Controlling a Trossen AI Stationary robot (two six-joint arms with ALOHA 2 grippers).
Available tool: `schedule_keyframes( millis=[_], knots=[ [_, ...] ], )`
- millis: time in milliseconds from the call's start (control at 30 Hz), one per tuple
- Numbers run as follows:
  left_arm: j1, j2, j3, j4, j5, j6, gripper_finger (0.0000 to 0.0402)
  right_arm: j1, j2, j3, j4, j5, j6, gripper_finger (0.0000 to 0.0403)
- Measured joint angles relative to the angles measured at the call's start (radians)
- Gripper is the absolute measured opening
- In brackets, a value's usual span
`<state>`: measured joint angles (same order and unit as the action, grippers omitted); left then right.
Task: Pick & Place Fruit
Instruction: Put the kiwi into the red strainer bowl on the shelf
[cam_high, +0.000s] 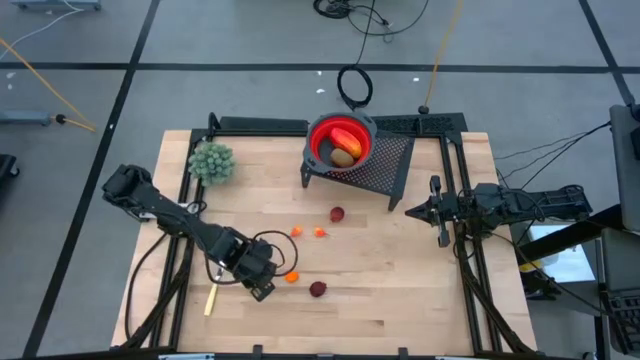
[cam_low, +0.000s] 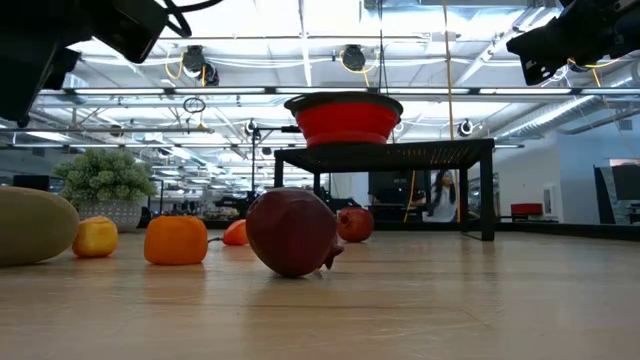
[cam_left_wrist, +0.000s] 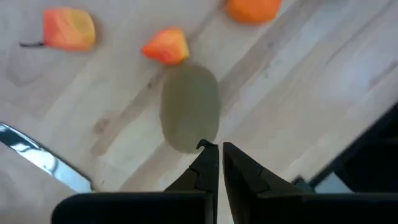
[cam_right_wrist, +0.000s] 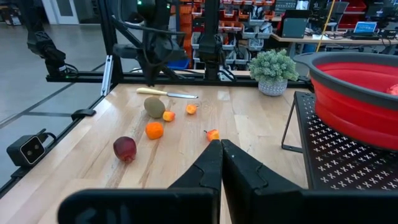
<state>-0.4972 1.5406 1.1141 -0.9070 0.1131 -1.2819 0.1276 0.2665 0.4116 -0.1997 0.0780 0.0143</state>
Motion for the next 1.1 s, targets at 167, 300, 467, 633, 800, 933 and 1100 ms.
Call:
schedule_keyframes(
  millis=[167,300,467,633,800,933,1100],
  knots=[
    [-0.020,0.000,0.000,0.000,-0.070,-0.010,0.0023,0.000,0.000,0.000,0.000,0.000,0.000,0.0000],
    [-0.030,0.000,0.000,0.000,-0.069,-0.011,0.0045,0.000,0.000,0.000,0.000,0.000,0.000,0.0000],
    [-0.041,0.000,0.000,0.000,-0.081,-0.016,0.0112,0.000,0.000,0.000,0.000,0.000,0.000,0.0000],
    [-0.042,0.000,0.000,0.000,-0.065,-0.054,0.0195,0.000,0.000,0.000,0.000,0.000,0.000,0.0000],
    [-0.042,0.000,0.000,0.000,-0.064,-0.067,0.0270,0.000,0.000,0.000,0.000,0.000,0.000,0.0000],
    [-0.042,0.000,-0.001,0.000,-0.064,-0.063,0.0313,0.000,0.000,0.000,0.000,0.000,0.000,0.0000],
    [-0.053,0.000,-0.001,0.000,-0.070,-0.036,0.0336,0.000,0.000,0.000,0.000,0.000,0.000,0.0000]
  ],
)
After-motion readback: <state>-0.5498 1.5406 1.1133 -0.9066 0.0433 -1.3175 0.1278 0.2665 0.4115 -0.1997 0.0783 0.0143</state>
